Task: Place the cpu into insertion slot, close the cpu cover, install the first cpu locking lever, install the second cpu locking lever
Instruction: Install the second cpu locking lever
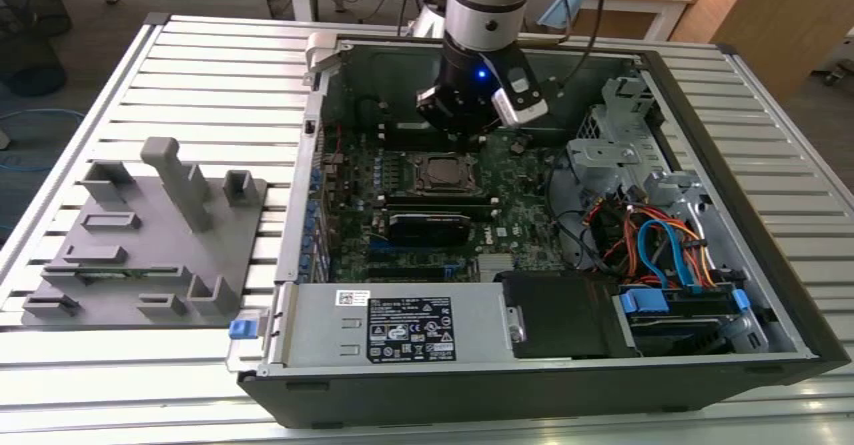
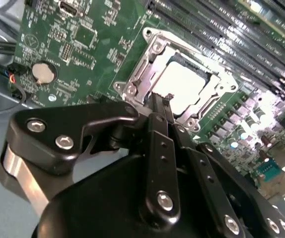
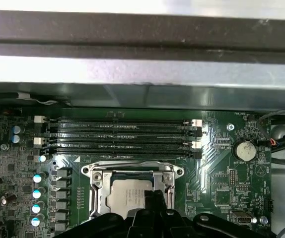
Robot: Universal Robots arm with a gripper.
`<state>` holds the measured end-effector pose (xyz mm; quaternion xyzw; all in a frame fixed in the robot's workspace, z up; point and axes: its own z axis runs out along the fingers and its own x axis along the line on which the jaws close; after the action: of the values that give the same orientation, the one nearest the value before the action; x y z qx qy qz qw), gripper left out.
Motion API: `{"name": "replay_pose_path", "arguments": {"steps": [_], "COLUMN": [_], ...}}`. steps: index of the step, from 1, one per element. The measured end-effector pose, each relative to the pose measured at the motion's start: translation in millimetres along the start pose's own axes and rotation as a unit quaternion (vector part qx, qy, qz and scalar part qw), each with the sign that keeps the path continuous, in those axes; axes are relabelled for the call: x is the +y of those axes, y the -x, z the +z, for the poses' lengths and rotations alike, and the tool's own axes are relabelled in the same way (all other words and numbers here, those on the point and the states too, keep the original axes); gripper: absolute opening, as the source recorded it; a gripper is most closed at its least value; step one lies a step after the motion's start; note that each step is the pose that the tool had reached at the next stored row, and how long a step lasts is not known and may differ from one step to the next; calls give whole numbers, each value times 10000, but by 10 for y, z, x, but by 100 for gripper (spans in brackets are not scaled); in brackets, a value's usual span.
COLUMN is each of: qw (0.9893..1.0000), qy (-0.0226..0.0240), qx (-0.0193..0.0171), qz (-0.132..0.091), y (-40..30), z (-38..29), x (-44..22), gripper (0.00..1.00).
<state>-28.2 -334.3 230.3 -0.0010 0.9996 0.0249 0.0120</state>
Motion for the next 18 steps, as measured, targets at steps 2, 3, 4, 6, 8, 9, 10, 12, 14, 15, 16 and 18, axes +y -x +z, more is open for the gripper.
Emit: {"name": "replay_pose_path", "arguments": {"steps": [2,3,4,6,8,9,10,12,14,15,16,18], "qw": [10000,10000,10000,10000,10000,10000,10000,10000,10000,10000,10000,10000], "qy": [1,0,0,0,1,0,0,-2,-4,-4,-5,-6], "qx": [0,0,0,0,0,0,0,0,0,0,0,0], "qz": [-1,-2,-2,-3,-4,-4,-4,-4,-5,-6,-8,-10], "y": [0,0,0,0,0,0,0,0,0,0,0,0], "z": [0,-1,-2,-4,-4,-5,-5,-6,-7,-7,-8,-9], "x": [-33,-53,-75,-115,-137,-144,-152,-165,-187,-198,-210,-227], "gripper": [10,10,10,10,10,10,10,10,10,10,10,10]}}
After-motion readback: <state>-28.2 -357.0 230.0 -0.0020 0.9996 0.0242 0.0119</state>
